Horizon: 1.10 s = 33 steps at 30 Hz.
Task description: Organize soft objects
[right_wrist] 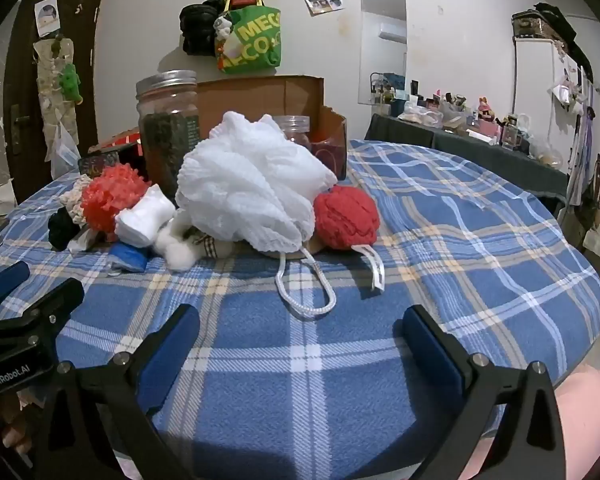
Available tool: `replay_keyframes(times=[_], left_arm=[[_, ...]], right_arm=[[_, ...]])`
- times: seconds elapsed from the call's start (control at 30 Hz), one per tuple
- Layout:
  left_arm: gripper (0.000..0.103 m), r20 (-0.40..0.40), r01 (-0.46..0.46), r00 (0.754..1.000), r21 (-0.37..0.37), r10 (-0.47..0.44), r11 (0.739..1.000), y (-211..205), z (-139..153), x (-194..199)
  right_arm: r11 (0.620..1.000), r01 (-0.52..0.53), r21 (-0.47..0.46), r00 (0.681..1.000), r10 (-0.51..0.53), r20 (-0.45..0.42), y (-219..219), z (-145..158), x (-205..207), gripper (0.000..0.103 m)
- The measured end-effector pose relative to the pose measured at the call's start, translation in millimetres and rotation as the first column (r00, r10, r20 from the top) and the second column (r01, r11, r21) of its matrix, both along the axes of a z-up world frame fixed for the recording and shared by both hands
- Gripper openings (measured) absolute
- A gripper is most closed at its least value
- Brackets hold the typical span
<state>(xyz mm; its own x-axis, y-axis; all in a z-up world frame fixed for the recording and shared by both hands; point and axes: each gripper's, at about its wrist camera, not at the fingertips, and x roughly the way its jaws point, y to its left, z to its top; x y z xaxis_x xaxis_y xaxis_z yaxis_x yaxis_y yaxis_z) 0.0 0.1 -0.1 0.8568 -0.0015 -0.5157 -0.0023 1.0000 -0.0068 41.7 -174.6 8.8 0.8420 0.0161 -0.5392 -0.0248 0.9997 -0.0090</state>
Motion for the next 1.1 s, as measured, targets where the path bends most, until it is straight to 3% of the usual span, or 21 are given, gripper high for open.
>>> replay_keyframes(times=[1.1], left_arm=[[0.103,-0.004,-0.001,1.000,0.002,0.001,1.000,0.0,0.1,0.1]], right_arm=[[1.000,0.001,-0.001,1.000,-0.001,-0.003,0.3,-0.4,0.1,0.103]])
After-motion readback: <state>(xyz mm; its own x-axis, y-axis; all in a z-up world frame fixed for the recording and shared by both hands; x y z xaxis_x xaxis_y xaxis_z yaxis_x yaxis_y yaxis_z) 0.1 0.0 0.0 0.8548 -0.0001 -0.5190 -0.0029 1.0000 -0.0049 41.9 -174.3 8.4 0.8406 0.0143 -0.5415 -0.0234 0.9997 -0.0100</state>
